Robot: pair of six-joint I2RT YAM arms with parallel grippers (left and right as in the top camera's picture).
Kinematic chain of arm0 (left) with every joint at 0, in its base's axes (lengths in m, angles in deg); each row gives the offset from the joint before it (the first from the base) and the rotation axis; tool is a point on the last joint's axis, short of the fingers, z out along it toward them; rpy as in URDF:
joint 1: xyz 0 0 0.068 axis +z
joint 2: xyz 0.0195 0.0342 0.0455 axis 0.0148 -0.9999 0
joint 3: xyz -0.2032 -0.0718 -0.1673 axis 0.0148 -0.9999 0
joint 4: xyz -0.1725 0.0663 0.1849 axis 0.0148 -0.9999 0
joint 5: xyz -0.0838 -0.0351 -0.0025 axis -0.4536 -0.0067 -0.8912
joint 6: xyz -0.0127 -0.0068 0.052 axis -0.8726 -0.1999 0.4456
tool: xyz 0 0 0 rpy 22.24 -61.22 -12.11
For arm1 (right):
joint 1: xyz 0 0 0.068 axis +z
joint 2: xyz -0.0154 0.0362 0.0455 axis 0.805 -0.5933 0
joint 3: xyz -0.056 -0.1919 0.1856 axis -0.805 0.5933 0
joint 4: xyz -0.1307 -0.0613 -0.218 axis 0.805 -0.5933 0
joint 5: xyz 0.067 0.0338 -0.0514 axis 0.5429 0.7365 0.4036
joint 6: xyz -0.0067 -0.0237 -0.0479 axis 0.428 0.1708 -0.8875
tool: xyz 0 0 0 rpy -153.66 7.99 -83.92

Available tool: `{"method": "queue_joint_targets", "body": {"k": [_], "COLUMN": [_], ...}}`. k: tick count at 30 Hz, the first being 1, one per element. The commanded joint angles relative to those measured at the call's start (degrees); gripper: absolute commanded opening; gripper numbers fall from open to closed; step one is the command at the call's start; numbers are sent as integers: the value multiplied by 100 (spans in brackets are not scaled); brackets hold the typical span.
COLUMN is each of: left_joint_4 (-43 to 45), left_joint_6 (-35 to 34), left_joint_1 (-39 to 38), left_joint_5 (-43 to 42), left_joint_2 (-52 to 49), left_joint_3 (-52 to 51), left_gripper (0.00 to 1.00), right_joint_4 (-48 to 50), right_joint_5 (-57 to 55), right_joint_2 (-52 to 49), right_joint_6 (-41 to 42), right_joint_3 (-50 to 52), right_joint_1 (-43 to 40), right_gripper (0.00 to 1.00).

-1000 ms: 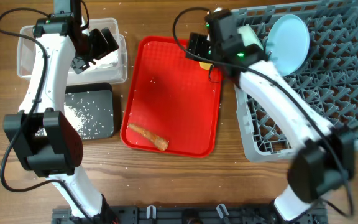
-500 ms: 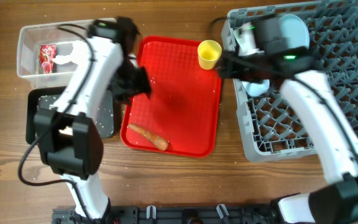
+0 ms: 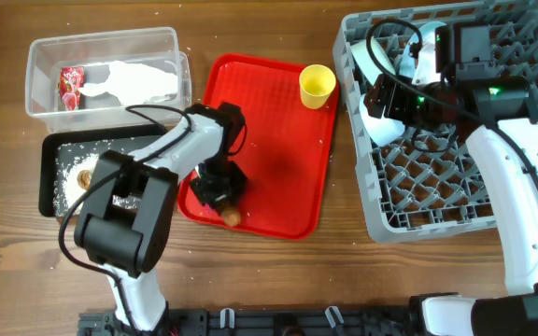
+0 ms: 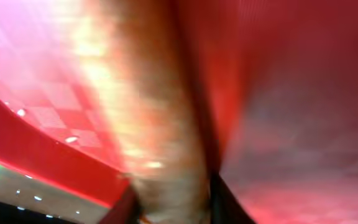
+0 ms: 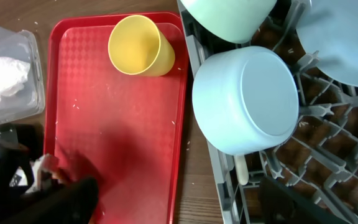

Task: Sort waste into correct bins and load items into the dishwasher rack
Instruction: 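Grasp the carrot with left gripper and drop it into the black tray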

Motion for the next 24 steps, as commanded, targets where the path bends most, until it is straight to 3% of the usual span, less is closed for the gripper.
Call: {"method": "queue_joint_targets", "body": {"k": [1,7,11,16,17,18,19,24], "left_joint_4": [9,-1193,-684,1128,1204,1261,1261,931], "left_joint_6": [-4,614,511,90,90,92,92,588], "left_joint_1": [140,951,2387,3121,3110,3082,3077,3080], "left_joint_5": [385,737,1252,1241,1244,1257,1250,1115], "left_joint_2": [-70,479,813,813,813,813,813,870], "left_joint_3": [-98,1762,1773,522,426,341,321,859], "left_gripper": [4,4,4,6,14,34,46,48], "right_joint_4": [-17,-15,-20,-90,-94,-92,-92,-109], "right_joint_5": [-50,-50,-48,-50,-52,-52,-55,-133], "right_joint_2": [42,42,42,42,42,42,42,42], "right_joint_6": [-116,-116,-116,-120,-120,-125,-157,-385], "right_joint_3": [-44,-44,-44,-44,-44,-44,-44,-44], "right_joint_1": [17,17,17,17,17,17,17,17], "right_gripper": [86,86,87,87,87,87,87,88]}}
